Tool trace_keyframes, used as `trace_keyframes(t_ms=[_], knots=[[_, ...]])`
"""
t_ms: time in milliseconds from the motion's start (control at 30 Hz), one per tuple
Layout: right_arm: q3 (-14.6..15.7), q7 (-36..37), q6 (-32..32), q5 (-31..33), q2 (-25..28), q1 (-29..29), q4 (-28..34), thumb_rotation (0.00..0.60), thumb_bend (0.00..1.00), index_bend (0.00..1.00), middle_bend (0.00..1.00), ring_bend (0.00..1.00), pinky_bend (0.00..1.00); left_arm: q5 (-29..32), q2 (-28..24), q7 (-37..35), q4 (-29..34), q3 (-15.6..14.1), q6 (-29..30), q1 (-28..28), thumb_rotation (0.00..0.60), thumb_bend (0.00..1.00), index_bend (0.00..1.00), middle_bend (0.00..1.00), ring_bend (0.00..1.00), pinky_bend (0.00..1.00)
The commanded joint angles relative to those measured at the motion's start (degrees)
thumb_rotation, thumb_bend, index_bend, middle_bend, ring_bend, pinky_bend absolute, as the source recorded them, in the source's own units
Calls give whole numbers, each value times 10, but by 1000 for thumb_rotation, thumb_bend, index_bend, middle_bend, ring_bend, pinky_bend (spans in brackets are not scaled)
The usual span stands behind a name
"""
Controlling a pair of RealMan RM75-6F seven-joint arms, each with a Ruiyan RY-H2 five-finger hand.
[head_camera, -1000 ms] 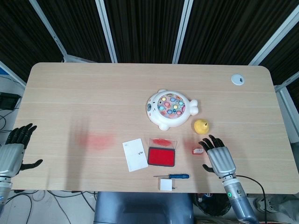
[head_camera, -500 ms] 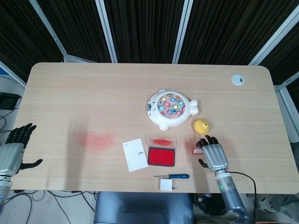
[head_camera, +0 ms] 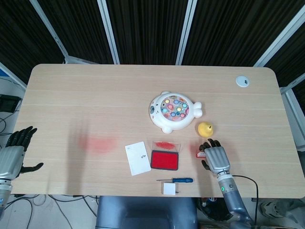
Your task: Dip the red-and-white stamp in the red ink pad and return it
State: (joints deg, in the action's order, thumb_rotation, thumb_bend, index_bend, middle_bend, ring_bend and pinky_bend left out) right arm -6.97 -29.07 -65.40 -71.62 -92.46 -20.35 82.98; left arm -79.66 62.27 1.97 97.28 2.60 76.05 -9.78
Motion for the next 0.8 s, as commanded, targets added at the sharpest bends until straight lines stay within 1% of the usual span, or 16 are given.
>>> trace_keyframes(t_ms=[33,633,800], knots=[[0,-1,0,3,-2,-2,-2,600,426,417,346,170,212,1,-1,-1,1,0,-2,-1,600,8,0,0,0,0],[2,-7,1,24,-12,-13,-19,600,464,491,401,200,222,6,-3,-5,2,1,-6,-2,600,8,0,0,0,0],[3,-7,0,27,-13,-15,-22,600,503,508,415,204,223,7,-4,-7,2,1,-7,-3,600,8,0,0,0,0]])
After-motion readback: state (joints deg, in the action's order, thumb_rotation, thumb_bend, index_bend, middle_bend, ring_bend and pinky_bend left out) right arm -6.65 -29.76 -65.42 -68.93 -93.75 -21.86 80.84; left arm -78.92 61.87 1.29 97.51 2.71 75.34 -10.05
